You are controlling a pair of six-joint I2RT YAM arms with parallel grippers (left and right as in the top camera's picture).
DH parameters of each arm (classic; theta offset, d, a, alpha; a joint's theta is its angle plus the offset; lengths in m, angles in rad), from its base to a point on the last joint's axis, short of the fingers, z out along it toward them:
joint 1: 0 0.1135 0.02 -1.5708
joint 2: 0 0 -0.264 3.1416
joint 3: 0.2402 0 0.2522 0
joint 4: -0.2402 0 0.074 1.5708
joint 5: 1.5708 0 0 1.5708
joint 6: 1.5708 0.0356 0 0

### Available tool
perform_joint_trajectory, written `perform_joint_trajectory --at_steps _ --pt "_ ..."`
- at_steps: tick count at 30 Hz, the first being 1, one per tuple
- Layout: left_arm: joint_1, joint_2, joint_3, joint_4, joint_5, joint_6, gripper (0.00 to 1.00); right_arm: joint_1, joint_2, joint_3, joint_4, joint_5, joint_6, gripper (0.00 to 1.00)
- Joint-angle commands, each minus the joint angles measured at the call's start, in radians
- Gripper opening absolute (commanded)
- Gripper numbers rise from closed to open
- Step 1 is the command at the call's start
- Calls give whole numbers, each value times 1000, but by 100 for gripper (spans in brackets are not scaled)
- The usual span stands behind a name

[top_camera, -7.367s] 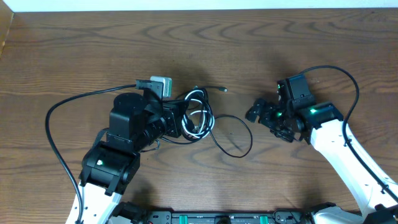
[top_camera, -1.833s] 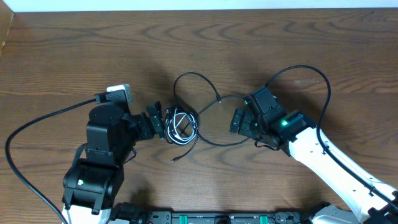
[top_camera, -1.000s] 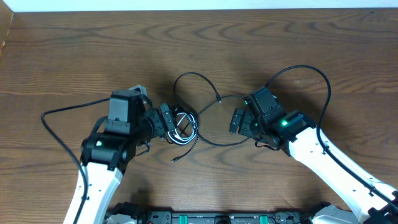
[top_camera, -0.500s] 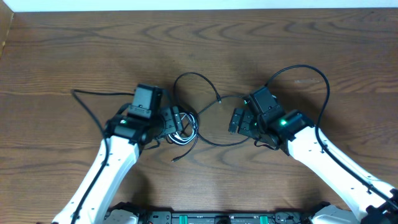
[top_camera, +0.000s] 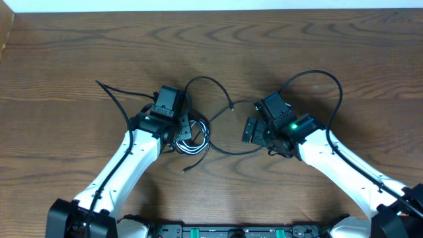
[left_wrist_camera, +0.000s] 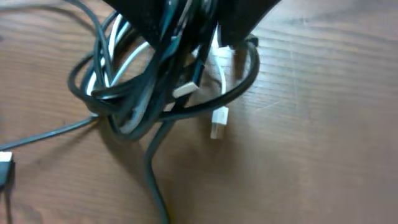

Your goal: Untangle cables

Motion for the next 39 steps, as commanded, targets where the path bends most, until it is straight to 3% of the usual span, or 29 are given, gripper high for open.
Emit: perform_joint_trajectory --at_steps 1,6,15,20,23,25,30,39 --pt "-1 5 12 5 -13 12 8 3 10 -2 -1 -28 2 99" --pt "-1 5 12 7 6 45 8 3 9 -2 11 -118 -81 99" --pt "0 -21 12 19 276 349 8 3 9 -2 84 -351 -288 99" --pt "2 -87 13 19 287 369 7 3 9 -2 175 -487 -322 99" --pt "1 -157 13 16 288 390 8 3 9 -2 190 -507 -299 90" --pt "1 -211 13 11 288 420 8 3 9 -2 185 -510 -217 80" --pt "1 -312 13 -14 323 533 8 3 9 -2 205 -629 -35 64" --pt "1 -412 13 -26 328 599 7 3 9 -2 395 -775 34 77"
